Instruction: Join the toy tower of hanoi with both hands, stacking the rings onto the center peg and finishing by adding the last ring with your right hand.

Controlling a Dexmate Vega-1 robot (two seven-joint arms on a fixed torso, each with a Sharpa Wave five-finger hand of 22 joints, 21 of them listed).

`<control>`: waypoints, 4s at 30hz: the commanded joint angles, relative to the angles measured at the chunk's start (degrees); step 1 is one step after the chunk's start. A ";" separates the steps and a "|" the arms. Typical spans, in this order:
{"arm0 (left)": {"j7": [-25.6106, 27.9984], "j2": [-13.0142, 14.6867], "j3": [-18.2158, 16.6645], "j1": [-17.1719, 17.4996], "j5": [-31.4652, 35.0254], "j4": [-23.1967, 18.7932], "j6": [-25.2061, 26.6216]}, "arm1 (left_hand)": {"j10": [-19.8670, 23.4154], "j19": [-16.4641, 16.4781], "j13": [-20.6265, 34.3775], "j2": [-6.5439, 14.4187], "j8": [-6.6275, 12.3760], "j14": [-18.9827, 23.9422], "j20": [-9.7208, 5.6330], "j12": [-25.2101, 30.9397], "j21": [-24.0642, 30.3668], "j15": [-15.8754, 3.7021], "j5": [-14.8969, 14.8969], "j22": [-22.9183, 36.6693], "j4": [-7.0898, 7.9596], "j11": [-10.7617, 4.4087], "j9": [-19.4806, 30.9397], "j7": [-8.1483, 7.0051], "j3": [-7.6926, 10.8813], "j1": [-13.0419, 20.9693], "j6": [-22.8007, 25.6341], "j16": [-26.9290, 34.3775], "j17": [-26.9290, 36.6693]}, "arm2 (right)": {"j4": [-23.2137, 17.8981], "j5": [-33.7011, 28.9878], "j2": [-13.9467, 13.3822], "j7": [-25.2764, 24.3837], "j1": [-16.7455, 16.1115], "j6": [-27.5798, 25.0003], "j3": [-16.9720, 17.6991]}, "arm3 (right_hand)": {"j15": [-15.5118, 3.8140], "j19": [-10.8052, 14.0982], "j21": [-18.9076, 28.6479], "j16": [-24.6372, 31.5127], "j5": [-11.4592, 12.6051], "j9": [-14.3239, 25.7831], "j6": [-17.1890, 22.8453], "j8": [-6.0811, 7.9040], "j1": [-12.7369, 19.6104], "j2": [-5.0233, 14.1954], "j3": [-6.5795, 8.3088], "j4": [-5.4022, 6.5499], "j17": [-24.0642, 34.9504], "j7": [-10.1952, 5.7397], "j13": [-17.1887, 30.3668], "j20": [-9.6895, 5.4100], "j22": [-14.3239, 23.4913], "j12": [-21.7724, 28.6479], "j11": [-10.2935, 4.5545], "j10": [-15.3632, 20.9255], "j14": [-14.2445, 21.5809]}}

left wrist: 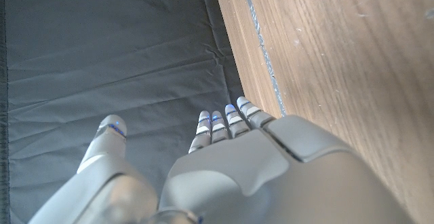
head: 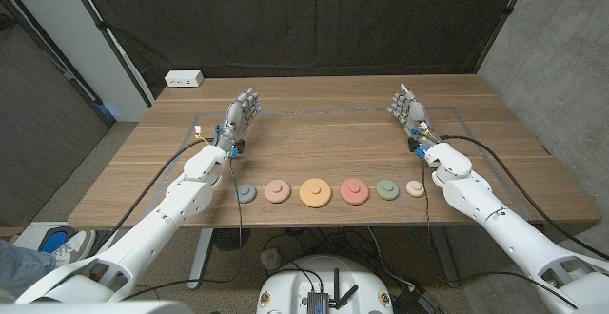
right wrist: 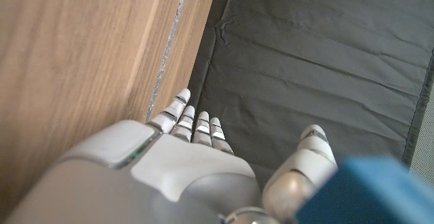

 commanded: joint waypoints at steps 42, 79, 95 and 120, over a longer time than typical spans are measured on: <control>2.42 1.52 -1.14 0.60 1.80 -2.03 -0.48 | 4.83 14.45 0.24 0.83 0.35 21.03 6.05 0.90 4.96 1.71 0.33 1.19 0.32 -1.10 0.46 -2.86 0.40 0.15 2.65 5.06 1.46 | -1.30 -5.99 1.64 -7.30 -0.28 3.11 -0.48 | -0.58 26.33 5.17 11.65 0.06 0.59 4.59 1.11 0.98 1.08 -0.43 -0.82 0.89 -4.43 -0.25 1.89 1.10 3.55 0.57 11.54 27.74; 4.21 -0.74 -0.74 1.26 2.54 -1.07 -2.85 | 8.59 35.91 0.60 3.33 0.67 46.73 1.79 0.62 17.57 -5.46 0.33 7.98 -0.91 0.72 0.59 -1.34 -1.34 3.82 6.56 23.22 12.61 | -0.53 -7.09 2.66 -9.27 -0.77 4.40 -0.52 | -10.88 43.56 17.45 33.14 0.20 1.19 12.07 2.46 3.09 1.72 -1.25 -1.54 19.87 -5.42 5.51 -2.06 8.21 6.46 -1.25 16.69 51.74; 6.29 -1.37 -0.63 1.61 3.80 -1.11 -3.36 | 9.79 43.44 0.85 2.00 0.44 50.62 -1.96 0.30 25.93 -9.08 0.31 15.14 -0.98 2.59 0.79 1.91 -3.52 8.69 8.76 38.21 26.42 | -4.24 -11.30 2.82 -17.63 -3.22 1.83 -0.31 | -14.62 50.11 29.66 48.18 0.43 1.40 17.06 3.10 7.73 1.72 -0.58 -2.16 34.73 -6.36 7.88 -10.11 19.80 6.02 -1.79 20.62 55.68; 8.48 -0.13 0.39 1.75 8.35 -2.38 -3.67 | 10.12 43.48 1.46 1.42 0.29 50.03 -3.41 0.51 28.73 -10.78 1.92 17.69 -2.29 -0.61 0.81 1.64 -2.09 17.57 7.24 42.60 28.84 | -12.11 -16.40 -1.11 -23.12 -6.88 -3.44 0.67 | -14.63 48.20 31.98 51.63 2.39 1.26 17.67 2.13 15.68 0.40 2.97 -3.72 40.68 -4.85 9.24 -10.99 21.09 3.18 -5.42 18.24 52.33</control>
